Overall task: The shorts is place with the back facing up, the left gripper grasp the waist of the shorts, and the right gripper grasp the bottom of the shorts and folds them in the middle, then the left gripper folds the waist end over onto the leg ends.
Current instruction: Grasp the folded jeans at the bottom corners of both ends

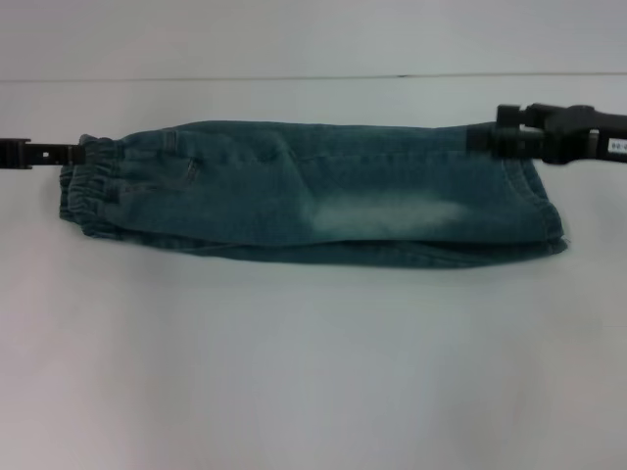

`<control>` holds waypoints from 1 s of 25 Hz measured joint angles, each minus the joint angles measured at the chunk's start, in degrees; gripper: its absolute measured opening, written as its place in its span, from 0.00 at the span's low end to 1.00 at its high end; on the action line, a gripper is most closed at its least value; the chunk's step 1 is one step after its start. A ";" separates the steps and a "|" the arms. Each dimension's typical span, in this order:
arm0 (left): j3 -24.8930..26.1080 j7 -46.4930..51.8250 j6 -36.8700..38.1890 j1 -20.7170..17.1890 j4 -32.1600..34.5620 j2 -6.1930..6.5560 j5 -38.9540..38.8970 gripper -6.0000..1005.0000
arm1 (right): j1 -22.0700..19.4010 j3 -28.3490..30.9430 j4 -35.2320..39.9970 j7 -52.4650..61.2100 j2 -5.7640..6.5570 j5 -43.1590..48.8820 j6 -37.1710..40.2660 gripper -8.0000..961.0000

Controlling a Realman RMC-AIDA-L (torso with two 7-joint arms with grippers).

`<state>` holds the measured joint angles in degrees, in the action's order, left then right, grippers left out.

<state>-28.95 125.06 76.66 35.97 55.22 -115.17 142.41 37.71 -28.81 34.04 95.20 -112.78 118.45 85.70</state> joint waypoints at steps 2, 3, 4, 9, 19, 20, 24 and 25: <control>-0.50 -0.36 0.40 -0.51 0.12 0.28 0.09 0.93 | -0.54 -1.92 2.07 0.06 0.42 0.01 7.17 0.98; -0.58 -0.62 0.44 -0.65 0.12 0.32 0.10 0.93 | -0.88 -3.10 3.47 -0.09 0.41 0.01 10.53 0.99; -0.64 -0.95 0.47 -0.73 0.12 0.33 0.10 0.93 | -1.20 -4.21 4.79 -0.28 0.23 0.02 13.45 0.99; -2.81 -2.02 0.58 -0.62 -0.29 0.34 2.24 0.93 | -3.42 -9.64 11.30 -1.72 -2.08 0.00 19.51 0.99; -9.83 -2.09 -5.34 0.34 -1.34 -0.67 9.15 0.93 | -4.40 -11.11 9.56 -3.88 -3.59 0.00 16.90 0.98; -10.46 -2.09 -5.95 0.63 -1.99 -0.65 9.30 0.93 | -4.40 -11.11 9.45 -3.89 -3.64 -0.01 16.70 0.98; -12.34 -2.09 -8.28 2.19 -4.48 -0.61 11.24 0.93 | -4.14 -11.11 9.14 -3.83 -3.75 -0.04 16.60 0.99; -12.95 -2.09 -8.68 2.61 -4.95 -0.68 11.62 0.93 | -3.99 -11.15 9.12 -3.71 -3.81 -0.05 16.59 0.99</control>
<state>-41.91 122.98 67.98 38.58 50.27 -115.85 154.03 33.72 -39.96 43.16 91.50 -116.59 118.40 102.29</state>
